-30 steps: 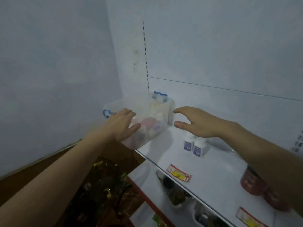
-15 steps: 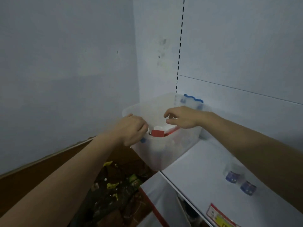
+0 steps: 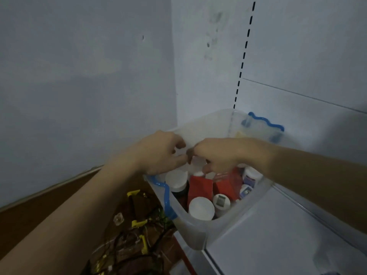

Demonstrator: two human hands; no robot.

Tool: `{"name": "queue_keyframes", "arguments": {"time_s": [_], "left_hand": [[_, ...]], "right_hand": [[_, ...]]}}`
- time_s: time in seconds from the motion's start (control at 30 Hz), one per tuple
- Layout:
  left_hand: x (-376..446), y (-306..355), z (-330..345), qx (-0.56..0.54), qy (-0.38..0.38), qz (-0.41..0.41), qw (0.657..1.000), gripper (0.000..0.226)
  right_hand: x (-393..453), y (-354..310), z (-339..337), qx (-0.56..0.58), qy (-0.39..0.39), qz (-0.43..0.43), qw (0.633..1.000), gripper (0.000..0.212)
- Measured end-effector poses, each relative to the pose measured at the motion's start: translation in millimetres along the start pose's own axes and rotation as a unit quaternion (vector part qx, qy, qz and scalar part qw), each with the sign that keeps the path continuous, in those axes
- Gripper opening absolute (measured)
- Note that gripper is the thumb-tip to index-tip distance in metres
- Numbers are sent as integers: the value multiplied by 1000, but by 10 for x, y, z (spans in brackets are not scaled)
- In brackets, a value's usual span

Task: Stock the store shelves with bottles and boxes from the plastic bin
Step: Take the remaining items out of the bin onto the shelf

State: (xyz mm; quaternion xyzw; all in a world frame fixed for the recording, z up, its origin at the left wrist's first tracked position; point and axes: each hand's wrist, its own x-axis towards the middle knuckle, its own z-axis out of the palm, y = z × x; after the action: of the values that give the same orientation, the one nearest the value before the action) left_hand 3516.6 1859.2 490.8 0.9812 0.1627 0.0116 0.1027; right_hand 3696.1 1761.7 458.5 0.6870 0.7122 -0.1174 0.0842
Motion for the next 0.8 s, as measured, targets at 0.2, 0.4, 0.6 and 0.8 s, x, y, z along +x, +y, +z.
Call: {"name": "queue_keyframes", "arguments": {"time_s": [0.2,0.4,0.6,0.8], "left_hand": [[94,97,38,-86,2,-16,996,70],[163,213,105,-180,23,-16,983,37],[110,223,86,-374,12,-35,927,25],[62,257,48,-460,38,-37,886,33]], "right_hand": [[-376,136,-237,292,156,35,943,28],[-629,321,-285,382,179,101,901,29],[-363,622,-60,-15,-35,227,973,53],[-245,664,109,-37,-114,214,969,35]]}}
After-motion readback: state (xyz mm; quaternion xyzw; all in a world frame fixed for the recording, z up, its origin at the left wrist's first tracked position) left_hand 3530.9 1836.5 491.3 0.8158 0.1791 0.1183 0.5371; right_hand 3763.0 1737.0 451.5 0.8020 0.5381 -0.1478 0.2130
